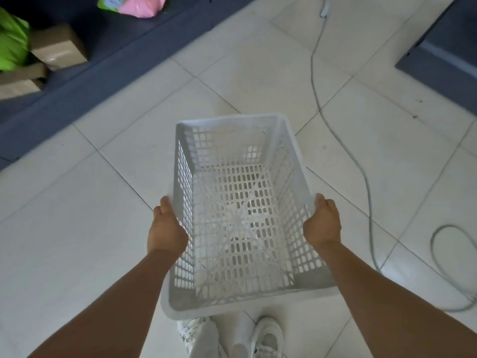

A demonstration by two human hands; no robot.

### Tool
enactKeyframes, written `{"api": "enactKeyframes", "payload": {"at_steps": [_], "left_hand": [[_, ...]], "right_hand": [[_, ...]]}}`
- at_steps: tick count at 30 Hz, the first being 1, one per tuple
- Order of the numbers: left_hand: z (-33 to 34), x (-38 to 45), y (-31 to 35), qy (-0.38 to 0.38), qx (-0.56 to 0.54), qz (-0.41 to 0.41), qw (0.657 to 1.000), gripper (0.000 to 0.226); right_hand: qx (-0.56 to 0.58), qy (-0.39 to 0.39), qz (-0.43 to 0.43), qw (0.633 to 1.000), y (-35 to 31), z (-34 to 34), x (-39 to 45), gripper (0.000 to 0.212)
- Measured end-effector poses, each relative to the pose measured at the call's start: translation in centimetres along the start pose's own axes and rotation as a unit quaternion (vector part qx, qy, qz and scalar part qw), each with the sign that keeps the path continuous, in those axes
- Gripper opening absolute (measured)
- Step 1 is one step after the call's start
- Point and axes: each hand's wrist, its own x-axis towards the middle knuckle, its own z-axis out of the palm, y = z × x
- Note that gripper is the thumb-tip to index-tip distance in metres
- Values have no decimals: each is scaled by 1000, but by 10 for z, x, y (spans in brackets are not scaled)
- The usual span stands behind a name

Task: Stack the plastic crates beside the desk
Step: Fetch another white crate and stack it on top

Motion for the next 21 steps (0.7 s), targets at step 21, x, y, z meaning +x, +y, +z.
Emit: {"api": "enactKeyframes", "payload": {"at_steps": [21], "left_hand": [[-318, -171, -86, 264, -178, -203, 926, 61]], "right_hand": [[67, -14, -274, 959, -291, -169, -164, 48]]}}
